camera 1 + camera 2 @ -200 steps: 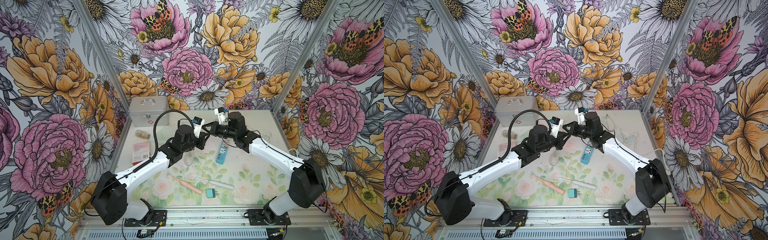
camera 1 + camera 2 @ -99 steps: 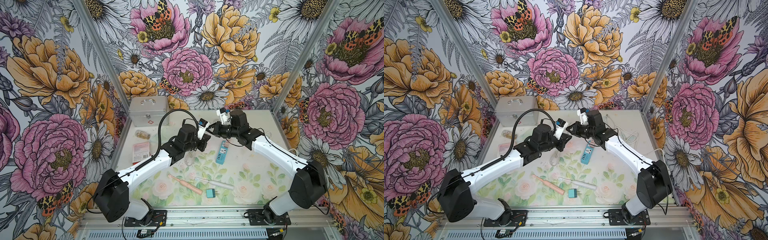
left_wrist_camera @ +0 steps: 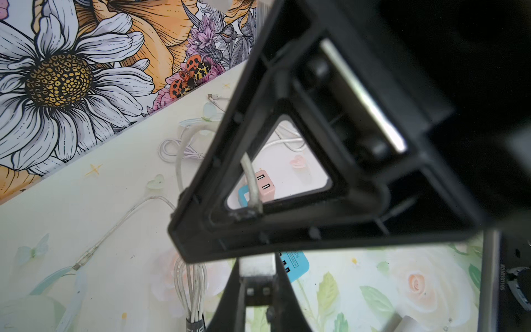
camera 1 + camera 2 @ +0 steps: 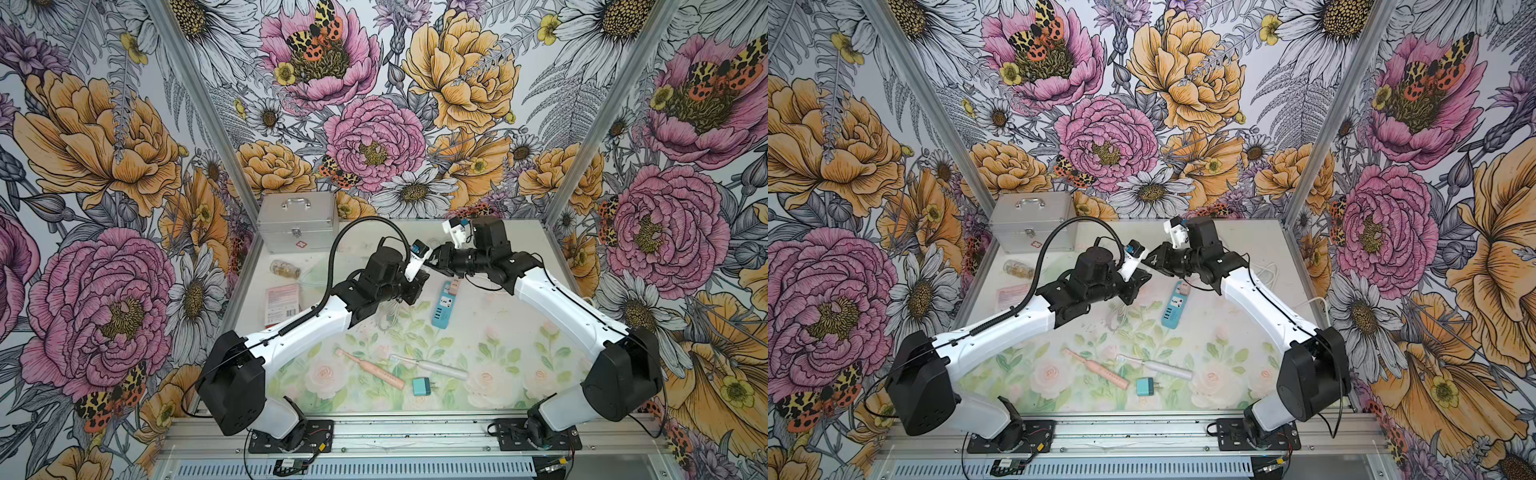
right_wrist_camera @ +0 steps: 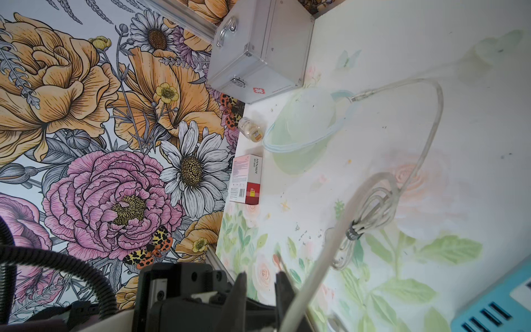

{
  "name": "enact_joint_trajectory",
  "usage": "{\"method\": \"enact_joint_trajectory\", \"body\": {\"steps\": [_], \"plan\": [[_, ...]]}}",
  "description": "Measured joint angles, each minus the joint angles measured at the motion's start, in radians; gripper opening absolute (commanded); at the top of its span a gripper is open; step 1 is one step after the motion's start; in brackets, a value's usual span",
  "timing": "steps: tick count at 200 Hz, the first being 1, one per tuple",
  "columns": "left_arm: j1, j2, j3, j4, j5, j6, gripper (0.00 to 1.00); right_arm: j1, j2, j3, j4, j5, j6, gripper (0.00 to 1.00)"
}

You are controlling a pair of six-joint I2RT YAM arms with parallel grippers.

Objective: Charge the electric toothbrush
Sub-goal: Pick up the charging cable from the center of the board, then move the socket to the center of the board.

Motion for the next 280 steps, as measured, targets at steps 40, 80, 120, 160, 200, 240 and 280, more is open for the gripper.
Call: {"method": "enact_joint_trajectory", "body": {"steps": [40,80,120,160,200,240,280], "plan": [[0.0,0.01,0.013,-0.002,0.0,0.006,0.01,-0.014,-0.003,0.0,-0.006,-0.027,-0.01,0.18],[0.0,0.016,0.021,-0.01,-0.007,0.009,0.02,-0.017,-0.003,-0.004,-0.01,-0.047,-0.018,0.09],[-0.006,0.031,0.045,-0.027,-0.013,0.01,0.25,-0.032,-0.003,-0.007,-0.019,-0.045,-0.061,0.0],[-0.016,0.046,0.045,-0.014,-0.022,-0.004,0.39,-0.039,-0.018,-0.007,-0.092,-0.005,-0.2,0.0],[-0.029,0.029,-0.021,0.004,-0.063,-0.076,0.41,-0.087,-0.032,-0.009,-0.105,0.125,-0.449,0.0],[-0.032,0.024,-0.071,0.0,-0.128,-0.175,0.41,-0.169,-0.033,-0.111,-0.026,0.148,-0.708,0.0],[-0.033,0.018,-0.082,0.001,-0.171,-0.235,0.41,-0.208,-0.005,-0.177,0.036,0.126,-0.924,0.0]]}}
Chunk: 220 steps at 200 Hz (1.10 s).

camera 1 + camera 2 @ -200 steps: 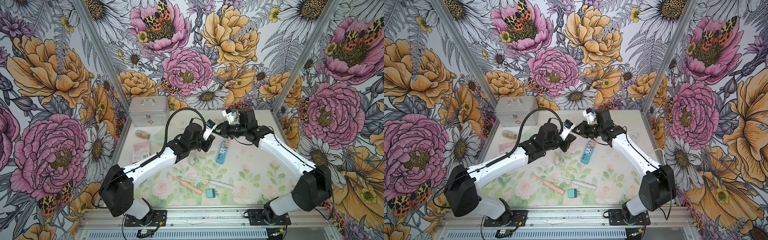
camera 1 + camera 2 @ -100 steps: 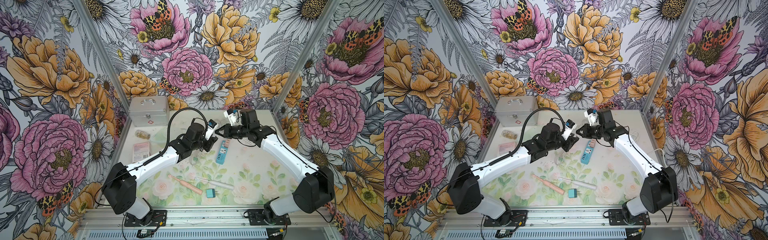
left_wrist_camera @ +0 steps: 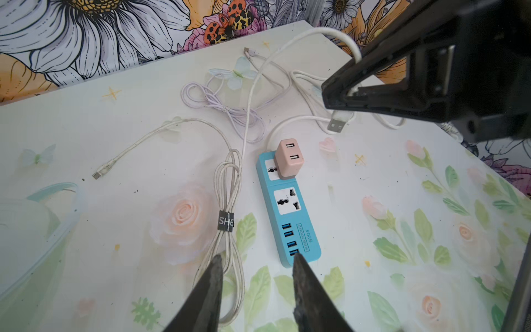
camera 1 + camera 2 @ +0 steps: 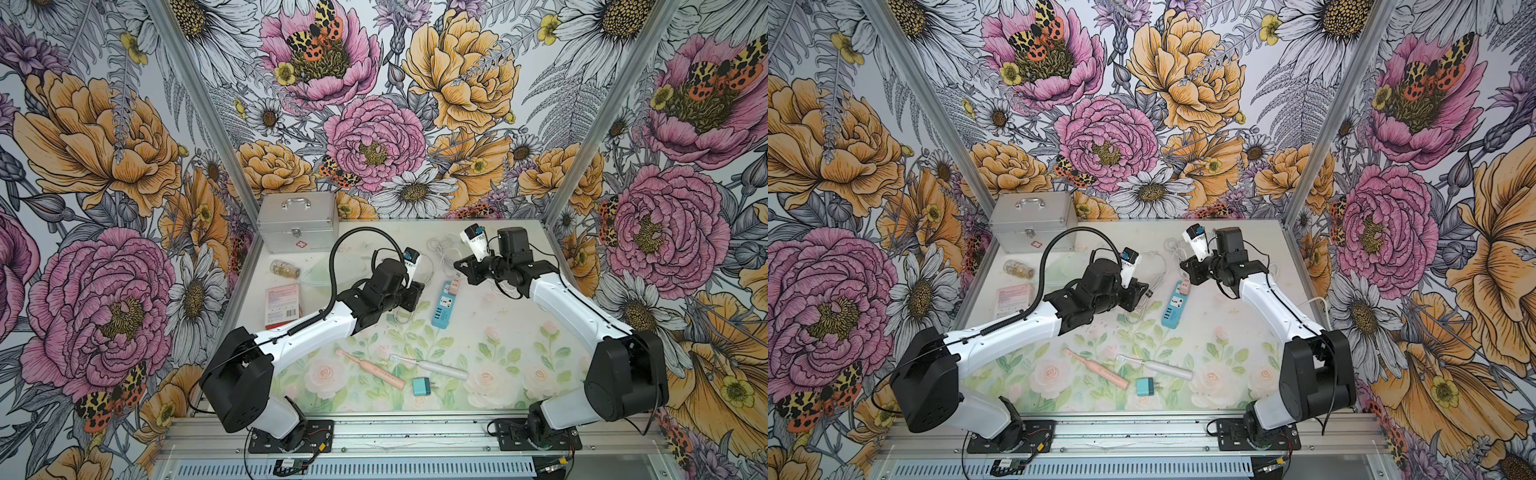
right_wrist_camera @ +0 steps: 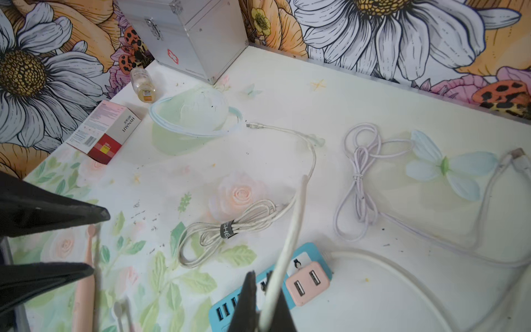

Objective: Charge the electric toothbrush
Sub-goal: Move the socket to the center of the board.

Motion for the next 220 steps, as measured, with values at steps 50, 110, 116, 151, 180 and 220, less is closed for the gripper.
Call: {"method": "enact_joint_trajectory", "body": {"steps": [50,110,116,151,180,220], "plan": [[-0.082,0.105,0.08,-0.011,-0.056,-0.048,0.45,-0.042,0.079,-0.031,0.066,-0.046,-0.124,0.0],[-0.124,0.461,0.27,-0.027,-0.082,-0.126,0.59,-0.086,0.087,-0.05,0.137,-0.076,-0.13,0.0],[-0.124,0.483,0.28,-0.034,-0.087,-0.129,0.6,-0.088,0.087,-0.051,0.143,-0.078,-0.127,0.0],[-0.124,0.573,0.33,-0.063,-0.09,-0.14,0.65,-0.093,0.087,-0.056,0.177,-0.088,-0.105,0.0],[-0.124,0.592,0.364,-0.065,-0.092,-0.144,0.67,-0.093,0.088,-0.061,0.198,-0.094,-0.089,0.0],[-0.124,0.641,0.409,-0.091,-0.098,-0.152,0.68,-0.098,0.089,-0.067,0.23,-0.106,-0.068,0.0]]}}
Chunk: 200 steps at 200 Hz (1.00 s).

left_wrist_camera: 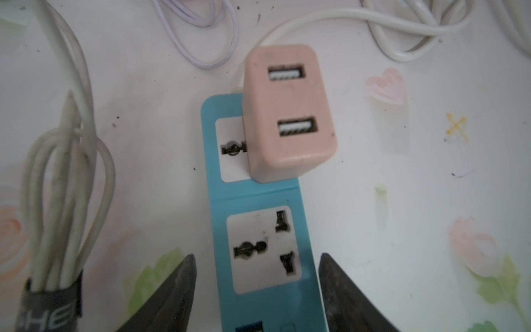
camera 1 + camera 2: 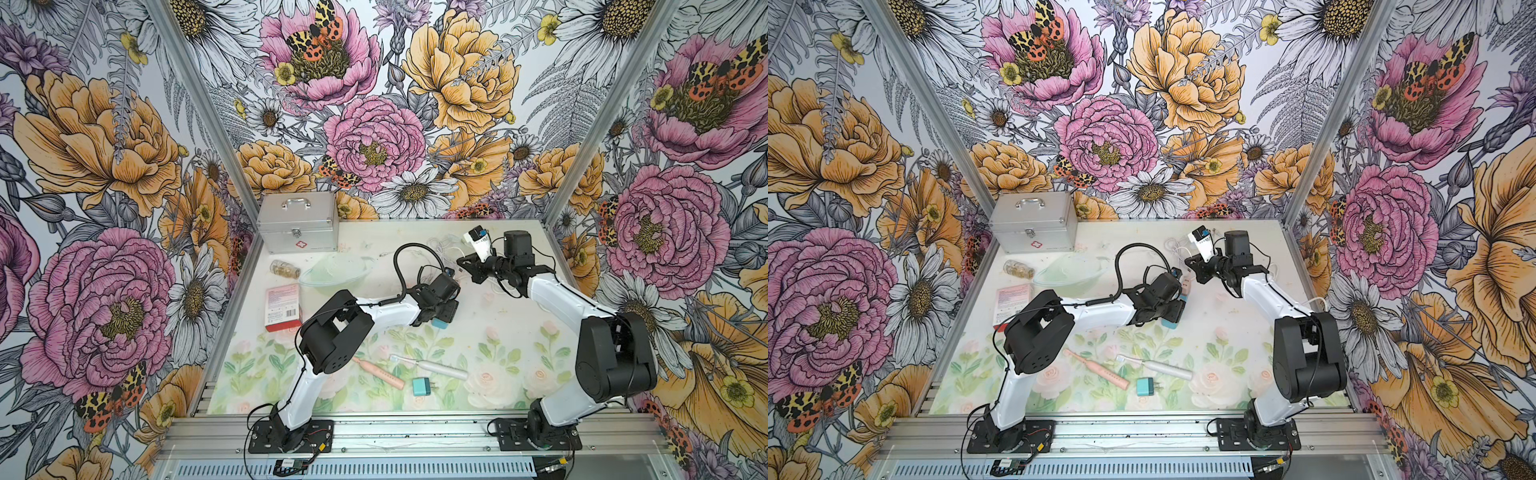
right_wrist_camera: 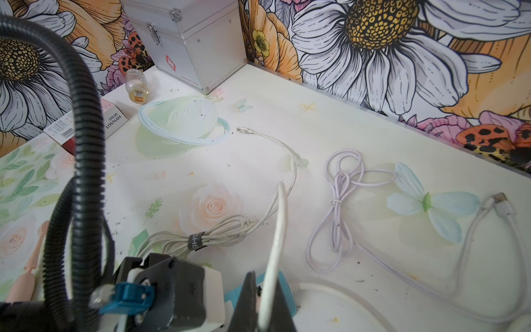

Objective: Charge the electric toothbrush
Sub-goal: Move the socket to the center of the board.

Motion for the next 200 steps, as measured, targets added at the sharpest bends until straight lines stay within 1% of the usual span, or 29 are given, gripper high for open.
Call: {"method": "enact_joint_trajectory", "body": {"steps": [12,35,40,50,61,82,111,131,144,151,156,160,181,200], "plan": [[0.0,0.013,0.002,-0.006,-0.003,-0.004,0.65,0.0,0.0,-0.007,0.01,-0.001,0.008,0.0],[0.001,0.019,-0.001,-0.024,-0.01,-0.01,0.56,0.0,0.0,-0.027,0.037,-0.004,0.028,0.0],[0.002,0.017,-0.004,-0.023,-0.01,-0.013,0.52,0.0,0.0,-0.032,0.046,-0.005,0.035,0.0],[0.004,0.007,-0.018,-0.02,-0.011,-0.017,0.42,0.0,0.0,-0.041,0.06,-0.004,0.047,0.0],[0.009,-0.013,-0.046,-0.015,-0.01,-0.014,0.36,0.009,0.0,-0.051,0.071,0.002,0.063,0.0],[0.026,-0.077,-0.131,-0.015,-0.01,-0.016,0.34,0.035,-0.001,-0.08,0.119,0.027,0.104,0.0],[0.048,-0.163,-0.236,-0.024,-0.003,0.007,0.28,0.109,-0.01,-0.144,0.219,0.06,0.19,0.0],[0.052,-0.203,-0.287,-0.026,0.004,0.025,0.29,0.164,-0.01,-0.163,0.274,0.076,0.247,0.0],[0.047,-0.22,-0.309,-0.026,0.004,0.037,0.34,0.193,-0.01,-0.177,0.322,0.084,0.284,0.0],[0.04,-0.226,-0.316,-0.027,0.0,0.045,0.39,0.208,-0.01,-0.185,0.343,0.084,0.3,0.0],[0.034,-0.227,-0.319,-0.027,-0.006,0.048,0.45,0.214,-0.01,-0.19,0.352,0.085,0.31,0.0],[0.029,-0.228,-0.321,-0.027,-0.008,0.051,0.48,0.219,-0.009,-0.192,0.357,0.085,0.315,0.0],[0.014,-0.23,-0.323,-0.026,-0.006,0.055,0.52,0.24,0.002,-0.198,0.375,0.097,0.331,0.0],[0.016,-0.249,-0.337,-0.032,-0.002,0.058,0.64,0.248,0.003,-0.213,0.388,0.108,0.332,0.0]]}}
